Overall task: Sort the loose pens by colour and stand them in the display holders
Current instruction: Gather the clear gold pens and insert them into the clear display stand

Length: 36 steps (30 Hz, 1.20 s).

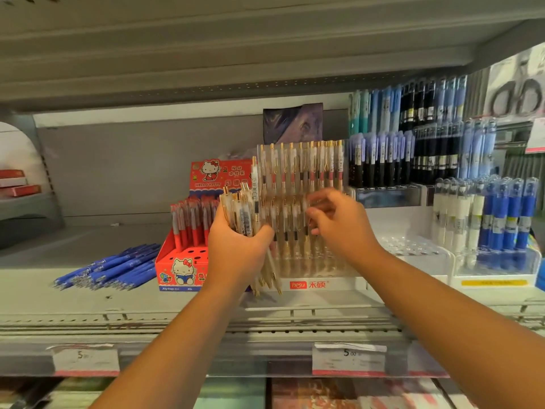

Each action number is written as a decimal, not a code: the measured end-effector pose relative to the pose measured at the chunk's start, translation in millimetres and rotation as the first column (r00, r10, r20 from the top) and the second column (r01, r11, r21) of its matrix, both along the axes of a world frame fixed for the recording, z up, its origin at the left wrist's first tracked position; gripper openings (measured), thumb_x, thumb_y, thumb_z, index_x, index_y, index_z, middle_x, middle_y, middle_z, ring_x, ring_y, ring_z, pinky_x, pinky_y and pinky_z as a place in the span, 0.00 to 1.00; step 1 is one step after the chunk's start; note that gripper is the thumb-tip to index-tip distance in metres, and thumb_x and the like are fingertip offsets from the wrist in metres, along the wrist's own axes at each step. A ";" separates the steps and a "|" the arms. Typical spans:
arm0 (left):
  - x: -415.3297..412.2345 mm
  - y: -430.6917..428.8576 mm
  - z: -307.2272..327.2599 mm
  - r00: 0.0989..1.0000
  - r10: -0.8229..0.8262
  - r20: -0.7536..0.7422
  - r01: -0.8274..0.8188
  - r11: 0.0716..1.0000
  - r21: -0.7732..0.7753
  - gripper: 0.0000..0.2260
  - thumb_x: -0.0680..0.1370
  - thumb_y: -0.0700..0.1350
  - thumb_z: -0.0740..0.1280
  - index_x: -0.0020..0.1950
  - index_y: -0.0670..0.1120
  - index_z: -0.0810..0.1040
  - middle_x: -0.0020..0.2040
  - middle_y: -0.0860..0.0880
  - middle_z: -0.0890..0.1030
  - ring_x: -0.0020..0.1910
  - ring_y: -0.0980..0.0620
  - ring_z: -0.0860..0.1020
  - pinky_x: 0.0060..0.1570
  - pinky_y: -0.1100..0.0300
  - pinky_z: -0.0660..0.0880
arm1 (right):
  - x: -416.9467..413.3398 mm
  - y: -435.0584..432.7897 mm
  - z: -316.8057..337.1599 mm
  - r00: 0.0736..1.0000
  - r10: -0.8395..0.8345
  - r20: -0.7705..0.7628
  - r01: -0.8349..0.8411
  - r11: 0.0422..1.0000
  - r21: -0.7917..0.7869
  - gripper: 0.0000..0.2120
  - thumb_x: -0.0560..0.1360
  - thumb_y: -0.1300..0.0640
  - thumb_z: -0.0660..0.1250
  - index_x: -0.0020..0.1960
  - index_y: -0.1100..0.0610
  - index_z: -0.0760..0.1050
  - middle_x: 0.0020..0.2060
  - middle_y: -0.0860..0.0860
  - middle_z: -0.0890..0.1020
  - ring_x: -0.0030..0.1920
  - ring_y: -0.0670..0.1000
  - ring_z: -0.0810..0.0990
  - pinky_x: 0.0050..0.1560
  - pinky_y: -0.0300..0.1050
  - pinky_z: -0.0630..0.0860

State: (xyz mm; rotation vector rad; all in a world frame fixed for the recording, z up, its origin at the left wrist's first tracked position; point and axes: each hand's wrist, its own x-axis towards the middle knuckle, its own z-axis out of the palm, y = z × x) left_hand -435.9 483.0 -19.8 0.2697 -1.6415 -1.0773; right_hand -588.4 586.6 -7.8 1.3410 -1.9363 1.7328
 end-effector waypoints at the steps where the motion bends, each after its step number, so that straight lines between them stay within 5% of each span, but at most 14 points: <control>1: 0.4 0.3 -0.5 1.000 -0.006 0.005 0.006 1.000 -0.004 0.17 0.71 0.38 0.74 0.49 0.58 0.75 0.40 0.64 0.82 0.35 0.65 0.80 0.31 0.75 0.73 | 1.0 -0.2 -1.7 0.998 -0.034 -0.050 0.036 0.998 0.043 0.08 0.78 0.61 0.67 0.55 0.51 0.77 0.44 0.44 0.81 0.44 0.45 0.82 0.42 0.39 0.81; 7: 0.7 -1.8 -1.4 1.000 -0.022 0.011 0.022 1.000 0.015 0.17 0.71 0.39 0.75 0.50 0.58 0.76 0.41 0.62 0.83 0.38 0.62 0.82 0.31 0.73 0.75 | 4.2 5.4 -5.7 0.975 -0.159 -0.158 0.177 0.978 0.111 0.06 0.79 0.56 0.66 0.56 0.51 0.75 0.42 0.40 0.78 0.44 0.42 0.79 0.48 0.48 0.82; 11: 1.4 -6.0 -3.4 0.999 -0.028 0.029 0.027 0.999 0.022 0.17 0.71 0.40 0.75 0.51 0.59 0.76 0.42 0.62 0.83 0.40 0.62 0.82 0.36 0.67 0.76 | 7.0 6.6 -6.8 0.972 -0.164 -0.165 0.178 0.981 0.072 0.07 0.78 0.56 0.67 0.56 0.52 0.77 0.42 0.40 0.78 0.43 0.41 0.79 0.49 0.47 0.81; 16: 0.7 -4.5 -3.7 0.998 -0.037 0.056 0.038 0.999 -0.023 0.17 0.72 0.40 0.75 0.50 0.60 0.76 0.42 0.62 0.83 0.39 0.64 0.82 0.30 0.74 0.74 | 10.9 6.8 -7.6 0.957 -0.188 -0.222 0.207 0.976 0.065 0.12 0.78 0.55 0.67 0.61 0.53 0.79 0.50 0.46 0.83 0.46 0.44 0.79 0.50 0.47 0.81; 21: 0.6 -4.2 -4.1 0.996 -0.051 0.077 0.054 0.997 -0.046 0.16 0.73 0.41 0.74 0.52 0.58 0.75 0.43 0.62 0.83 0.40 0.62 0.82 0.31 0.72 0.76 | 17.7 5.8 -5.0 0.953 -0.214 -0.212 0.222 0.975 0.013 0.16 0.76 0.58 0.66 0.64 0.54 0.76 0.50 0.47 0.76 0.43 0.45 0.76 0.48 0.46 0.79; 28: 1.9 -4.5 -3.5 0.994 -0.104 0.045 0.107 0.992 -0.071 0.16 0.72 0.41 0.75 0.54 0.58 0.77 0.44 0.60 0.84 0.42 0.60 0.83 0.36 0.68 0.78 | 31.5 9.1 4.8 0.970 0.230 -0.080 -0.235 0.970 -0.067 0.13 0.77 0.64 0.68 0.61 0.56 0.79 0.46 0.48 0.84 0.45 0.43 0.81 0.46 0.34 0.78; 31: 1.3 -1.5 -3.7 0.990 -0.139 0.038 0.141 0.987 -0.079 0.17 0.72 0.38 0.74 0.54 0.58 0.77 0.44 0.59 0.84 0.42 0.60 0.83 0.36 0.69 0.77 | 39.3 4.7 6.2 0.910 0.407 0.078 -0.405 0.914 -0.033 0.10 0.77 0.63 0.69 0.56 0.53 0.81 0.44 0.51 0.86 0.40 0.44 0.83 0.33 0.38 0.77; 36: -0.7 -2.3 -4.6 0.983 -0.178 0.043 0.181 0.981 -0.076 0.18 0.72 0.37 0.73 0.54 0.58 0.77 0.45 0.58 0.84 0.44 0.59 0.84 0.38 0.68 0.78 | 49.5 -2.7 6.8 0.871 0.447 0.206 -0.462 0.886 0.032 0.13 0.78 0.62 0.67 0.51 0.43 0.78 0.49 0.48 0.83 0.34 0.52 0.78 0.27 0.42 0.75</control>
